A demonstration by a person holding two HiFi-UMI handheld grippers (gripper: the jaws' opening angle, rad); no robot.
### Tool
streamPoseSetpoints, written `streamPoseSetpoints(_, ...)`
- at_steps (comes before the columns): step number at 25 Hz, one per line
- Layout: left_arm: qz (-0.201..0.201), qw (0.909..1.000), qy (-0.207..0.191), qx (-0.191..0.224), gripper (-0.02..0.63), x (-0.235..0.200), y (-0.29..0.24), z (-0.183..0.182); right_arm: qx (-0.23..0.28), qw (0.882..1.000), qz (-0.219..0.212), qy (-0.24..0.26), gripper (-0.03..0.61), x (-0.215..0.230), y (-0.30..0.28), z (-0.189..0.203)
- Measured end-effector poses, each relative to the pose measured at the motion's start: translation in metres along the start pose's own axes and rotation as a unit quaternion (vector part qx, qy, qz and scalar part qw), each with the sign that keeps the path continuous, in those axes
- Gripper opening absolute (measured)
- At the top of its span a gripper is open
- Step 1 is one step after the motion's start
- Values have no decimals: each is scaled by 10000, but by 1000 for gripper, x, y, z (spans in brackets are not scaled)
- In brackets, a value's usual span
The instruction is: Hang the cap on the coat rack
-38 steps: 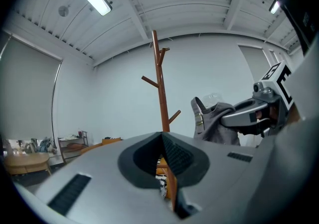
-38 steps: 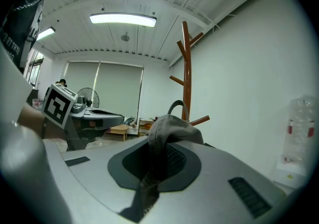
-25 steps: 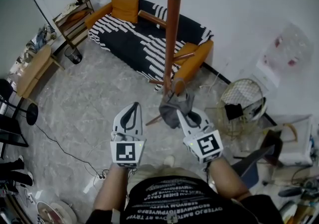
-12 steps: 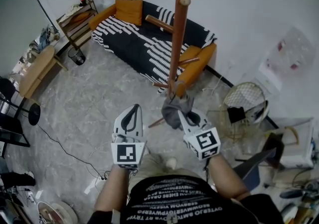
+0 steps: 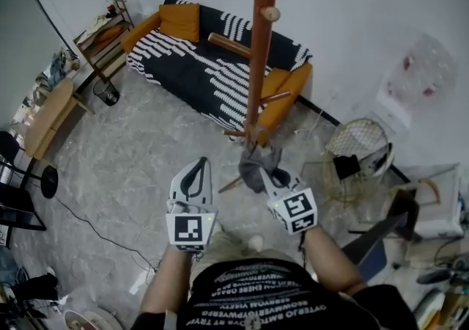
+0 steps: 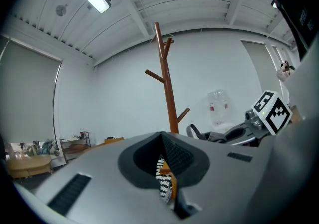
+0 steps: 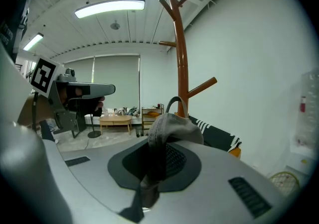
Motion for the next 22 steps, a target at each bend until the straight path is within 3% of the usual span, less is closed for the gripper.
streamPoseSetpoints(22, 95, 9999, 38, -123, -1, -12, -8, 8, -567, 9982, 66, -182, 12, 5, -34, 41)
Point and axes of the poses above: the fingertips, and each gripper's own axes: y backward along the fingers, x to its right, z out of its underside, the point moved 3 cm from there along y, backward along the fingers, and after that the axes turned 1 degree about -x, right-handed, at the moved point
